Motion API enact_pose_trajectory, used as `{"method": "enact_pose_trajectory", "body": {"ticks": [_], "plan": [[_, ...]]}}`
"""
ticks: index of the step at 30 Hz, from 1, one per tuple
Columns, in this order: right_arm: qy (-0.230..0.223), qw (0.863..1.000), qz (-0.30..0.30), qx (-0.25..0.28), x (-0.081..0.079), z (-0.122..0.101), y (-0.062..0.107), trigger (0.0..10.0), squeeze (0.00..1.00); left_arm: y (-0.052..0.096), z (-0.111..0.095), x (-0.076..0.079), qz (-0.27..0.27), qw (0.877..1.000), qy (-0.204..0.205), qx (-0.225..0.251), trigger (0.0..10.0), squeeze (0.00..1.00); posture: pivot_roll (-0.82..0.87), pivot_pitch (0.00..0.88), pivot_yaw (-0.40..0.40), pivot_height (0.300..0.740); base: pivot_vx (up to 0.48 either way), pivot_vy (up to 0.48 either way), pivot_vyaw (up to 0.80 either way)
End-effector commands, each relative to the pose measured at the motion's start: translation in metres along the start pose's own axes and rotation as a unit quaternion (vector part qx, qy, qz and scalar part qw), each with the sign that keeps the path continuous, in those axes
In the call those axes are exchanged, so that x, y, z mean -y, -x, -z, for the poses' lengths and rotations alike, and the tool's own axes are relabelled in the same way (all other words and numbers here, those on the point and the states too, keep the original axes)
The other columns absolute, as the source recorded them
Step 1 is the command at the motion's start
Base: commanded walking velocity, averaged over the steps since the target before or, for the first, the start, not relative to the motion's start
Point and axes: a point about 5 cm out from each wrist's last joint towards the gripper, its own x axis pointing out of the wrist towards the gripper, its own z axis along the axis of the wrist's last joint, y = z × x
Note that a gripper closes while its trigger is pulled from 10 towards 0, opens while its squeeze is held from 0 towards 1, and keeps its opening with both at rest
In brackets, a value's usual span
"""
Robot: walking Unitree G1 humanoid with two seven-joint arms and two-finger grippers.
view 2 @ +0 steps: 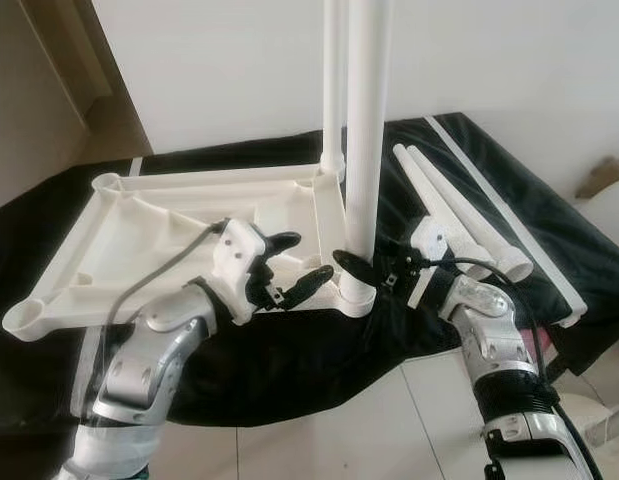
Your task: Building children table
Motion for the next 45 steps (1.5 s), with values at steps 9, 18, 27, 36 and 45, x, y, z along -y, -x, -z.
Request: {"method": "enact_pose_trajectory", "body": {"ticks": [9, 18, 27, 36, 45], "plan": [[-0.159, 0.984, 0.039, -0.069, -0.004, 0.049, 0.015, 10.0, 0.00, 0.003, -0.001, -0.008, -0.057, 0.998, -0.002, -0.005, 10.0, 0.00, 0.07, 0.011, 0.083, 0.740, 0.000, 0.000, 0.00], [-0.070, 0.997, 0.018, -0.041, -0.011, 0.041, 0.015, 10.0, 0.00, 0.003, -0.002, -0.008, -0.058, 0.998, -0.002, -0.005, 10.0, 0.00, 0.08, 0.010, 0.079, 0.740, 0.000, 0.000, 0.00], [0.099, 0.991, 0.086, 0.004, -0.003, 0.004, 0.007, 10.0, 0.00, 0.003, -0.003, -0.007, -0.057, 0.998, -0.002, -0.004, 10.0, 0.00, 0.07, 0.008, 0.083, 0.740, 0.000, 0.000, 0.00], [0.155, 0.982, 0.091, 0.056, -0.017, -0.015, -0.002, 10.0, 0.00, 0.003, -0.003, -0.008, -0.056, 0.998, -0.003, -0.004, 10.0, 0.00, 0.07, 0.004, 0.081, 0.740, 0.000, 0.000, 0.00], [0.164, 0.970, 0.115, 0.137, -0.027, -0.048, -0.012, 10.0, 0.00, 0.002, -0.002, -0.007, -0.053, 0.999, -0.002, -0.006, 10.0, 0.00, 0.06, 0.001, 0.078, 0.740, 0.000, 0.000, 0.00]]}}
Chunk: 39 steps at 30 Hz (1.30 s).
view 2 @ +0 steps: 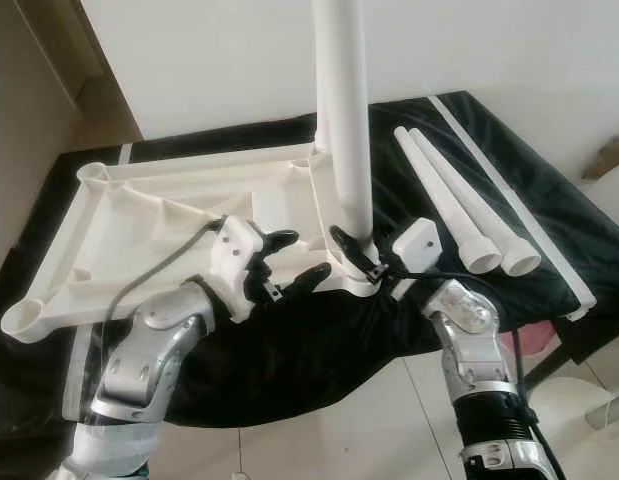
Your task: Building children table
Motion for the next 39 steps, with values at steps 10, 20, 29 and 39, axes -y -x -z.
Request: {"method": "enact_pose_trajectory", "body": {"ticks": [10, 20, 29, 39], "plan": [[-0.031, 0.999, 0.021, -0.026, 0.019, 0.004, 0.006, 10.0, 0.00, 0.001, 0.004, -0.009, -0.055, 0.998, -0.009, -0.016, 10.0, 0.00, 0.05, 0.000, 0.069, 0.740, 0.000, 0.000, 0.00], [-0.091, 0.994, 0.035, -0.051, 0.029, 0.006, 0.010, 10.0, 0.00, 0.008, 0.006, -0.041, -0.105, 0.994, -0.007, -0.041, 10.0, 0.00, 0.04, 0.000, 0.052, 0.740, 0.000, 0.000, 0.00], [-0.092, 0.989, 0.042, -0.106, 0.038, 0.003, 0.004, 10.0, 0.00, 0.000, -0.029, -0.047, -0.046, 0.996, 0.042, 0.064, 10.0, 0.00, 0.04, 0.000, 0.050, 0.740, 0.000, 0.000, 0.00], [-0.133, 0.952, 0.193, -0.197, 0.074, 0.009, -0.008, 10.0, 0.00, -0.011, -0.031, -0.042, 0.003, 0.995, 0.074, 0.069, 10.0, 0.00, 0.00, 0.000, 0.062, 0.740, 0.000, 0.000, 0.00]]}}
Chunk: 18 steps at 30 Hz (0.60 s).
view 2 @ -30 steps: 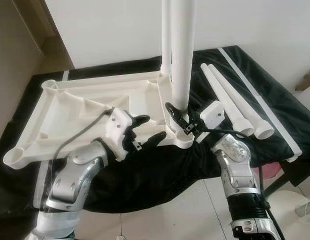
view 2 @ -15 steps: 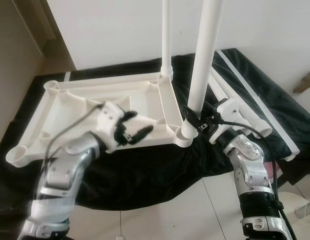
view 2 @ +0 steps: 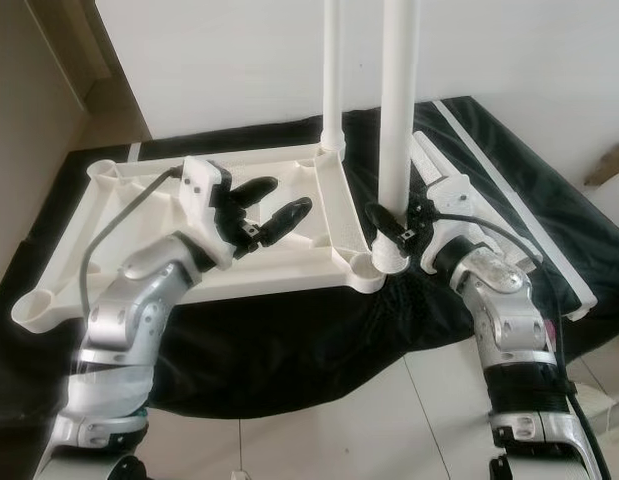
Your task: Building children table
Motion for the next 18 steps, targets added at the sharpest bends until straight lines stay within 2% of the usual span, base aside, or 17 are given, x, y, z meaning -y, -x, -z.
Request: {"method": "enact_pose_trajectory", "body": {"ticks": [1, 2, 6, 7, 9, 11, 12, 15, 17, 18], "plan": [[-0.023, 0.999, 0.037, -0.014, 0.006, -0.006, -0.005, 10.0, 0.00, -0.002, 0.002, 0.001, 0.017, 1.000, 0.008, -0.009, 10.0, 0.00, 0.00, 0.000, 0.062, 0.740, 0.000, 0.000, 0.00], [-0.032, 0.997, 0.062, -0.041, 0.008, -0.008, -0.011, 10.0, 0.00, -0.004, 0.003, 0.001, 0.013, 1.000, 0.017, -0.010, 10.0, 0.00, 0.00, 0.000, 0.061, 0.740, 0.000, 0.000, 0.00], [-0.026, 0.992, 0.100, -0.075, 0.011, -0.011, -0.017, 10.0, 0.00, -0.007, 0.005, 0.002, 0.008, 1.000, 0.027, -0.012, 10.0, 0.00, 0.01, 0.000, 0.057, 0.740, 0.000, 0.000, 0.00], [-0.016, 0.986, 0.129, -0.106, 0.014, -0.011, -0.019, 10.0, 0.00, -0.007, 0.006, 0.002, 0.006, 0.999, 0.033, -0.011, 10.0, 0.00, 0.01, 0.000, 0.055, 0.740, 0.000, 0.000, 0.00], [-0.035, 0.973, 0.162, -0.163, 0.020, -0.008, -0.022, 10.0, 0.00, -0.006, 0.006, 0.003, 0.003, 0.999, 0.047, -0.008, 10.0, 0.00, 0.01, 0.000, 0.050, 0.740, 0.000, 0.000, 0.00], [-0.035, 0.973, 0.162, -0.163, 0.020, -0.008, -0.022, 10.0, 0.00, -0.006, 0.006, 0.003, 0.003, 0.999, 0.047, -0.008, 10.0, 0.00, 0.01, 0.000, 0.050, 0.740, 0.000, 0.000, 0.00], [-0.057, 0.964, 0.175, -0.192, 0.022, -0.005, -0.024, 10.0, 0.00, -0.006, 0.006, 0.004, 0.001, 0.999, 0.053, -0.005, 10.0, 0.00, 0.01, 0.000, 0.049, 0.740, 0.000, 0.000, 0.00], [-0.076, 0.957, 0.180, -0.215, 0.023, -0.003, -0.025, 10.0, 0.00, -0.005, 0.005, 0.004, 0.000, 0.998, 0.058, -0.003, 10.0, 0.00, 0.01, 0.000, 0.049, 0.740, 0.000, 0.000, 0.00], [-0.093, 0.942, 0.177, -0.271, 0.026, 0.004, -0.026, 10.0, 0.00, -0.003, 0.008, 0.004, -0.011, 0.997, 0.070, -0.005, 10.0, 0.00, 0.02, 0.000, 0.042, 0.740, 0.000, 0.000, 0.00], [-0.091, 0.938, 0.169, -0.289, 0.026, 0.006, -0.027, 10.0, 0.00, -0.002, 0.010, 0.003, -0.016, 0.997, 0.076, -0.008, 10.0, 0.00, 0.02, 0.000, 0.042, 0.740, 0.000, 0.000, 0.00]]}}
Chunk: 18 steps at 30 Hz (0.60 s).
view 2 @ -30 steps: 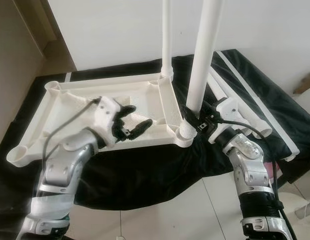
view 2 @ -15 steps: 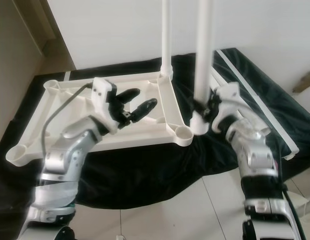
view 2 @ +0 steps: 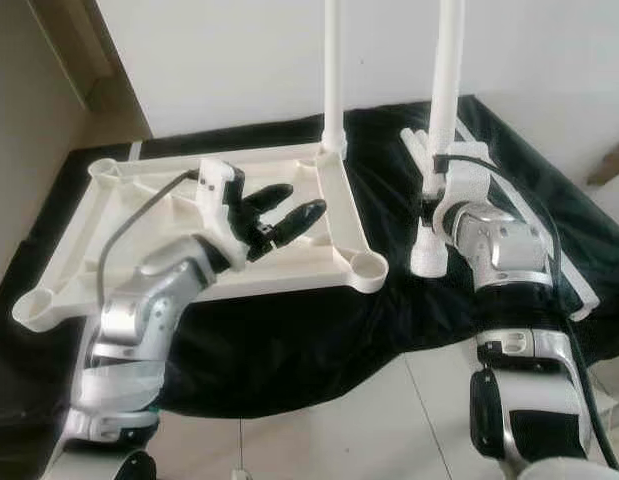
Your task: Building children table
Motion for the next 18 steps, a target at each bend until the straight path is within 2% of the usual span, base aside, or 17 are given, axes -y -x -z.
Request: {"method": "enact_pose_trajectory", "body": {"ticks": [1, 5, 6, 8, 11, 18], "plan": [[0.012, 0.999, -0.014, -0.035, -0.002, 0.002, -0.002, 10.0, 0.00, 0.005, 0.002, -0.003, -0.023, 1.000, 0.010, -0.004, 10.0, 0.00, 0.02, 0.000, 0.042, 0.740, 0.000, 0.000, 0.00], [0.022, 0.998, -0.029, -0.050, -0.004, 0.002, -0.002, 10.0, 0.00, 0.006, 0.002, -0.003, -0.023, 1.000, 0.013, -0.004, 10.0, 0.00, 0.02, 0.000, 0.042, 0.740, 0.000, 0.000, 0.00], [0.047, 0.992, -0.056, -0.103, -0.004, 0.006, -0.001, 10.0, 0.00, 0.009, 0.000, -0.004, -0.028, 0.999, 0.025, 0.004, 10.0, 0.00, 0.02, 0.000, 0.031, 0.740, 0.000, 0.000, 0.00], [0.047, 0.992, -0.056, -0.103, -0.004, 0.006, -0.001, 10.0, 0.00, 0.009, 0.000, -0.004, -0.028, 0.999, 0.025, 0.004, 10.0, 0.00, 0.02, 0.000, 0.031, 0.740, 0.000, 0.000, 0.00], [0.090, 0.986, -0.048, -0.131, 0.003, 0.010, -0.004, 10.0, 0.00, 0.010, 0.001, -0.005, -0.039, 0.999, 0.036, 0.008, 10.0, 0.00, 0.02, 0.000, 0.026, 0.740, 0.000, 0.000, 0.00], [0.078, 0.981, -0.035, -0.172, 0.010, 0.021, -0.009, 10.0, 0.00, 0.010, 0.005, 0.000, -0.041, 0.998, 0.049, 0.007, 10.0, 0.00, 0.02, 0.000, 0.018, 0.740, 0.000, 0.000, 0.00]]}}
